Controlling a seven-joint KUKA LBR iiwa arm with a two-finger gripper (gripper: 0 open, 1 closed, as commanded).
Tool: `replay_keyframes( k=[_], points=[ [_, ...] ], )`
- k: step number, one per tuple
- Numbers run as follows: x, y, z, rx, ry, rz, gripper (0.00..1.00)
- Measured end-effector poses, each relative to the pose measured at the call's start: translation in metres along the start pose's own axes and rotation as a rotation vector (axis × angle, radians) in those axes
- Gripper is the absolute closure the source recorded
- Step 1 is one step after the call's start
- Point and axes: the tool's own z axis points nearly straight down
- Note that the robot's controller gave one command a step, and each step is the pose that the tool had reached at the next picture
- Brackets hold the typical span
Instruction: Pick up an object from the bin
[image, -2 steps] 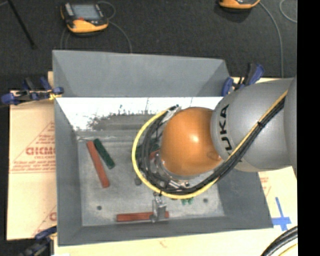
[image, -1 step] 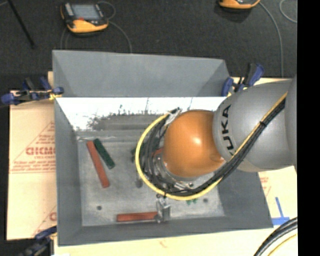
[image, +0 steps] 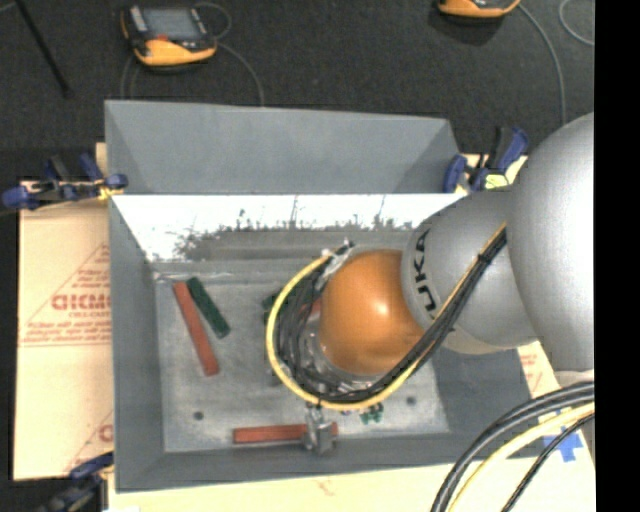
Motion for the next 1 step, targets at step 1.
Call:
replay_keyframes(
  k=[1],
  points=[
    [0.0027,-0.0113,0.0125,-0.001,0.001,0.042,1.00]
  ],
)
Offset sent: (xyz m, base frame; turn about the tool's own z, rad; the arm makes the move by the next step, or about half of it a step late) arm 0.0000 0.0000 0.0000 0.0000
